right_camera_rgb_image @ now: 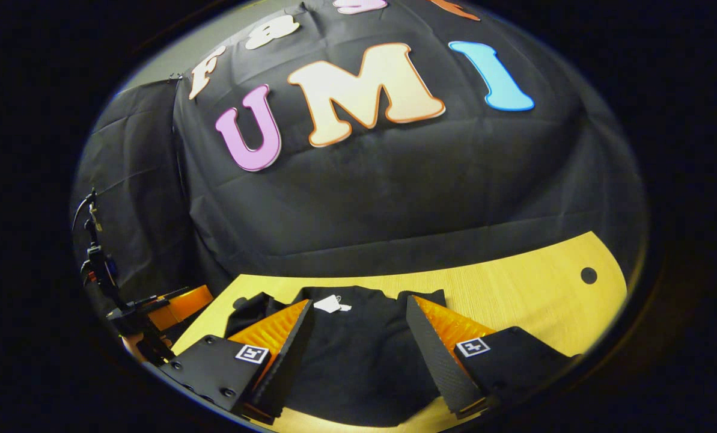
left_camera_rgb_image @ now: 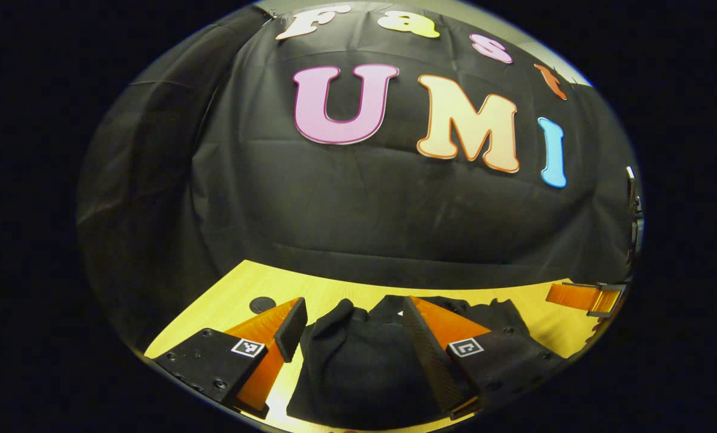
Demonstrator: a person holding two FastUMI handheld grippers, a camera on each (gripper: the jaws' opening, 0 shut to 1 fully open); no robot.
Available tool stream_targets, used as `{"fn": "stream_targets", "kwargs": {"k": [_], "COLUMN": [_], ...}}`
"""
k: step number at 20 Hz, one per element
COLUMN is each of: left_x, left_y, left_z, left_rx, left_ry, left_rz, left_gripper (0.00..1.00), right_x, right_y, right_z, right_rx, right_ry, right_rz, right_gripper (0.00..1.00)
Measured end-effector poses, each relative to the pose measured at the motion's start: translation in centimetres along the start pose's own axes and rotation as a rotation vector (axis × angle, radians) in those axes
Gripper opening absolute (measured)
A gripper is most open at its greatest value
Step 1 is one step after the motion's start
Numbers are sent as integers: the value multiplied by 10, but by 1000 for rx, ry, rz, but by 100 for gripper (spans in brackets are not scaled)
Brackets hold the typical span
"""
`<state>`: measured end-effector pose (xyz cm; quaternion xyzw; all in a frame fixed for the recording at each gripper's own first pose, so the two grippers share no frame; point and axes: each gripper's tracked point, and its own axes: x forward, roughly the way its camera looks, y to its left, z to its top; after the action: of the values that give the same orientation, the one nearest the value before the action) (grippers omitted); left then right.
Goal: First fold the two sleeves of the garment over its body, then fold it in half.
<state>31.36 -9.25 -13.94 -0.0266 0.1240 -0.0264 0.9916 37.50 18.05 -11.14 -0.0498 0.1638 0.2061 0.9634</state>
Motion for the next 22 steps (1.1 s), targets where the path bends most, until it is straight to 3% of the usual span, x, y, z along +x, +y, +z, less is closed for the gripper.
{"fn": "stream_targets", "kwargs": {"k": [6, 9, 12, 14, 16, 17, 20, 22], "left_x": [-115, -179, -233, -261, -287, -299, -322, -334], "left_y": [7, 10, 13, 16, 10, 12, 18, 14], "left_z": [55, 62, 56, 42, 36, 31, 23, 20], "left_rx": [76, 101, 133, 138, 111, 95, 64, 62], "left_ry": [-169, -242, -265, -246, -240, -235, -227, -221], "left_rz": [-20, -25, -36, -40, -57, -53, -16, -10], "left_gripper": [94, 92, 92, 92, 92, 92, 92, 92], "right_x": [-131, -198, -260, -287, -307, -314, -326, -333], "right_y": [42, 74, 94, 99, 110, 118, 125, 123], "right_z": [15, 8, -14, -27, -38, -47, -65, -77], "right_rx": [-110, -100, -77, -95, -105, -104, -157, -203], "right_ry": [-184, -305, -355, -362, -352, -346, -339, -312], "right_rz": [-57, -61, -72, -83, -72, -56, -33, -35], "right_gripper": [100, 96, 91, 95, 92, 96, 92, 96]}}
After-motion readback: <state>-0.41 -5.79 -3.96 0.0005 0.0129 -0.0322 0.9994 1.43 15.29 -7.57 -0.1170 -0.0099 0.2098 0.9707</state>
